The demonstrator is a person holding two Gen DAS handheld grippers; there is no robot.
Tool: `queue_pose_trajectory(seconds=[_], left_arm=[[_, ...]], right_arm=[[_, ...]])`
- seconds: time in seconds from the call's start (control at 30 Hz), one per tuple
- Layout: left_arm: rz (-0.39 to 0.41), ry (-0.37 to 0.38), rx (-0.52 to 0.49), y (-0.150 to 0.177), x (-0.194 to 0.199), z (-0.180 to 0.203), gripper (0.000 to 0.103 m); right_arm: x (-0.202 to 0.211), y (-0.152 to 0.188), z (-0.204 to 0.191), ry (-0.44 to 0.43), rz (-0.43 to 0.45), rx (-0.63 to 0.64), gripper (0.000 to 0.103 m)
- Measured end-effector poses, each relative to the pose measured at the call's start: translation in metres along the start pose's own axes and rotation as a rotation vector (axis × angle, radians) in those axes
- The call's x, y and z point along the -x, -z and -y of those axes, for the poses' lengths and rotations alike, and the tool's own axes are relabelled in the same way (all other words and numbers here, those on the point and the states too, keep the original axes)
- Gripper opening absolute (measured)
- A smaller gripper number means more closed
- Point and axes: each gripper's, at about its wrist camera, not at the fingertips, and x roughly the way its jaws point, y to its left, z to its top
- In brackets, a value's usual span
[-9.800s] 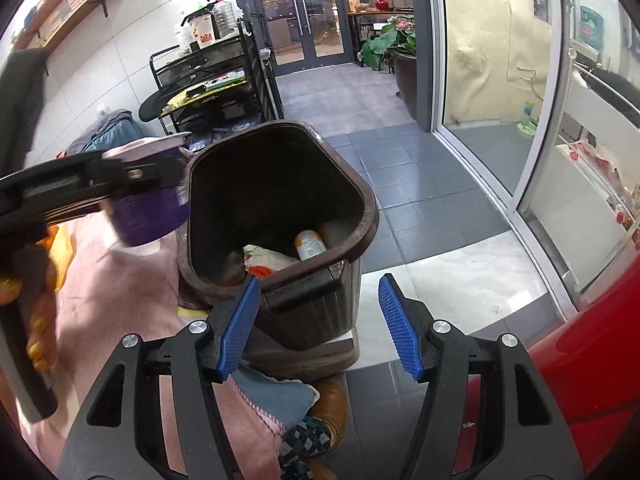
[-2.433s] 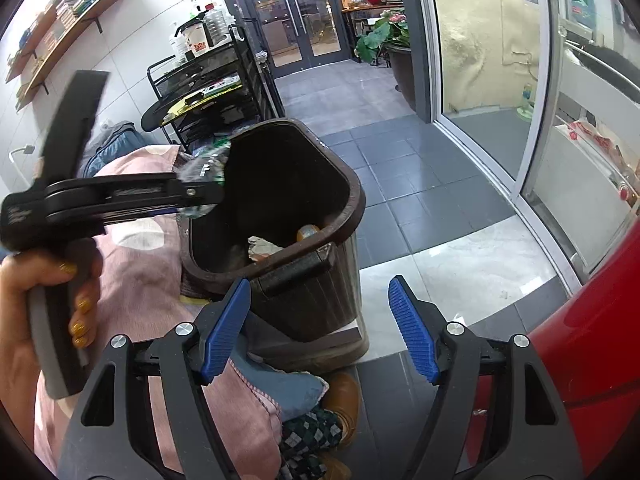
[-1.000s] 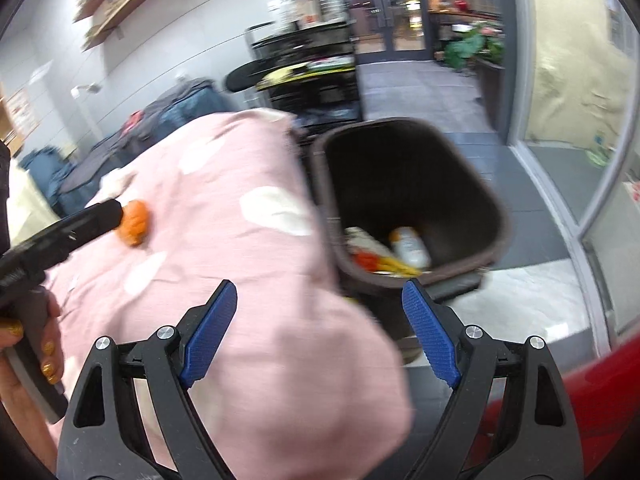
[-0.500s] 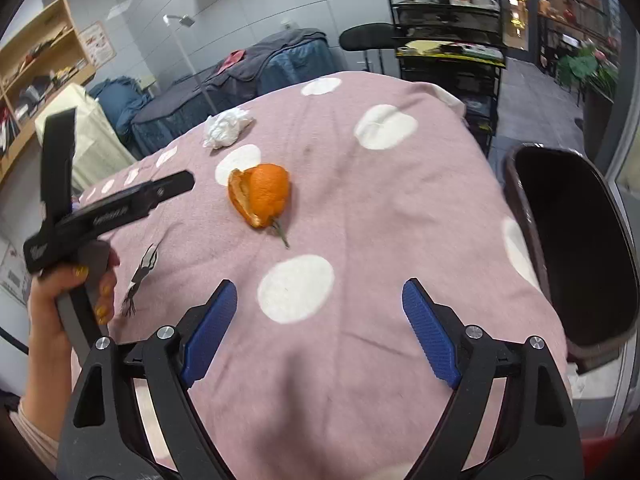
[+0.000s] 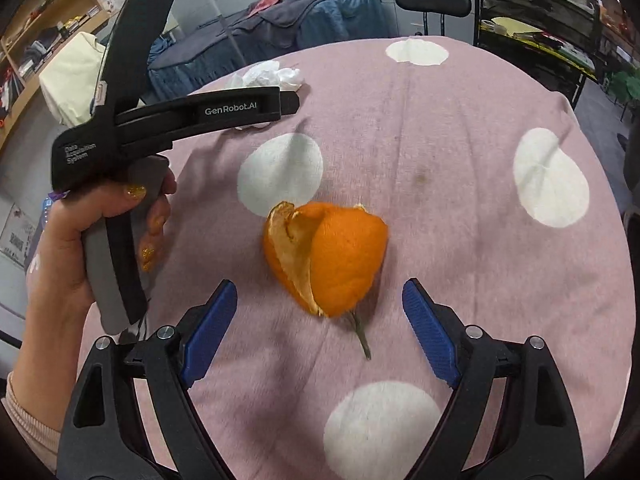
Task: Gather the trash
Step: 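Grasp the orange peel with the right tool while the left tool grasps the white tissue, then carry the orange peel over the bin and open the right tool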
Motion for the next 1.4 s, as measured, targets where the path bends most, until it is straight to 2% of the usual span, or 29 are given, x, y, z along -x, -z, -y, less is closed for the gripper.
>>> queue_pose_trajectory(seconds=[0.07, 0.1, 0.13, 0.17, 0.2, 0.27, 0.33, 0.53, 0.7, 0.97, 1.27, 1.4], left_arm=[[0.006, 0.000, 0.017, 0.001, -0.002, -0.002, 0.057], [0.007, 0.001, 0.026, 0.003, -0.002, -0.003, 0.049], [0.010, -0.001, 0.030, 0.006, -0.001, -0.004, 0.045], [0.016, -0.006, 0.029, 0.008, 0.000, -0.005, 0.040], [0.019, -0.004, 0.028, 0.009, 0.002, -0.005, 0.037], [0.020, -0.009, 0.021, 0.011, 0.007, -0.004, 0.035], [0.015, -0.012, 0.011, 0.011, 0.012, -0.004, 0.034], [0.047, -0.015, 0.041, 0.019, 0.037, -0.003, 0.033], [0.080, -0.014, 0.068, 0.031, 0.062, 0.001, 0.033], [0.134, -0.009, 0.125, 0.059, 0.106, 0.011, 0.033], [0.191, 0.014, 0.101, 0.086, 0.143, 0.045, 0.033], [0.213, 0.047, 0.103, 0.096, 0.157, 0.062, 0.033]], right_arm=[[-0.014, -0.007, -0.002, 0.009, -0.030, 0.019, 0.084], [-0.021, -0.009, -0.003, 0.013, -0.046, 0.021, 0.080], [-0.024, -0.010, -0.003, 0.016, -0.056, 0.023, 0.072], [-0.028, -0.010, -0.004, 0.024, -0.065, 0.030, 0.069], [-0.029, -0.009, -0.004, 0.041, -0.064, 0.038, 0.064], [-0.028, -0.009, -0.003, 0.050, -0.059, 0.045, 0.059], [-0.025, -0.011, -0.003, 0.044, -0.061, 0.047, 0.052], [-0.020, -0.006, -0.001, 0.006, -0.049, 0.020, 0.047], [-0.004, 0.007, -0.002, -0.021, -0.021, 0.016, 0.046], [0.045, 0.027, 0.011, -0.044, 0.068, -0.020, 0.046], [0.095, 0.053, 0.032, -0.029, 0.174, -0.071, 0.046], [0.119, 0.069, 0.046, -0.022, 0.217, -0.092, 0.046]])
